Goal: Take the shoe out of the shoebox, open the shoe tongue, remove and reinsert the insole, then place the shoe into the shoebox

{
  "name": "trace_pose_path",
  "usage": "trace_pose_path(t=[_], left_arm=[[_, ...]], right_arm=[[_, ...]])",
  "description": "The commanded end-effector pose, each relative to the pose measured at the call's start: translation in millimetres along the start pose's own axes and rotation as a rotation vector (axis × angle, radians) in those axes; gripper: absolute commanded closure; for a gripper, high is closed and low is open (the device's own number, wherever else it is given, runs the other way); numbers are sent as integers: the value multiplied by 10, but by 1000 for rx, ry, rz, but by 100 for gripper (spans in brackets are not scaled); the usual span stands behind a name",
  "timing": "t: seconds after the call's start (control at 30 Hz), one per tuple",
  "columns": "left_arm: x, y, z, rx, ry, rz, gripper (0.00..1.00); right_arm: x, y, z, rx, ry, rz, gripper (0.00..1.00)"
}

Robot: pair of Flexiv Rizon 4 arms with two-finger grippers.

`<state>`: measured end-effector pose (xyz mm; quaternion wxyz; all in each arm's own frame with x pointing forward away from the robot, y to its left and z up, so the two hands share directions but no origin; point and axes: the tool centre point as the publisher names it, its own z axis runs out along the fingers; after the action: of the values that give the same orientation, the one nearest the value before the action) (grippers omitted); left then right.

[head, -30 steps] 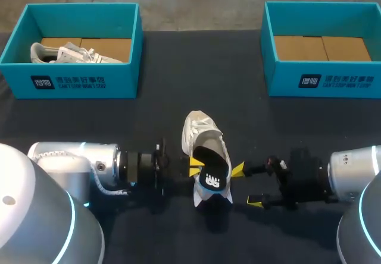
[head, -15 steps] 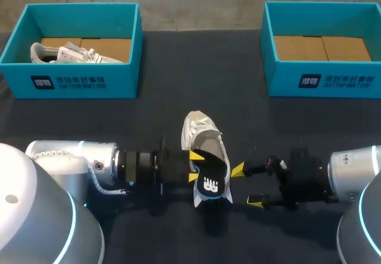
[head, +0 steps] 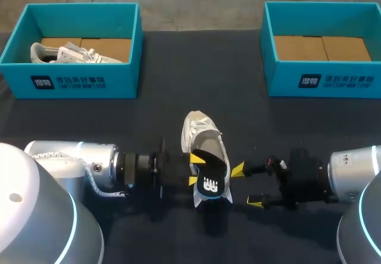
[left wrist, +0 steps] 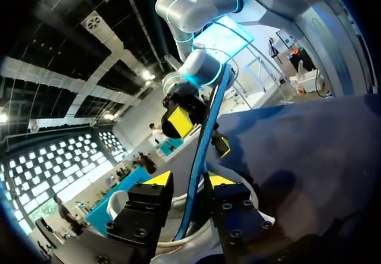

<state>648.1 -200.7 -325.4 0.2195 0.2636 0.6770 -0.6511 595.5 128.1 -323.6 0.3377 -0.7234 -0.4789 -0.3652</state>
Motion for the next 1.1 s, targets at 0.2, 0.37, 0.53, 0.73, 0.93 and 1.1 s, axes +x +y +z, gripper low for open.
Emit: trace_pose_path(t=[0.2, 0.37, 0.53, 0.73, 0.93, 1.1], left_arm=[[6, 16, 54, -1, 17, -5, 100], [16, 99, 20, -10, 4, -26, 100], [13, 183, 21, -14, -7, -31, 100], [-9, 329, 97, -35, -16, -18, 100], [-9, 433, 120, -64, -7, 21, 100], [-30, 450, 112, -72, -14, 28, 100]], right_arm=[[22, -10, 12, -2, -9, 1, 0], [22, -10, 12, -2, -9, 1, 0], [22, -10, 12, -2, -9, 1, 0], [22, -10, 12, -2, -9, 1, 0], [22, -10, 12, -2, -9, 1, 0], [22, -10, 12, -2, -9, 1, 0]])
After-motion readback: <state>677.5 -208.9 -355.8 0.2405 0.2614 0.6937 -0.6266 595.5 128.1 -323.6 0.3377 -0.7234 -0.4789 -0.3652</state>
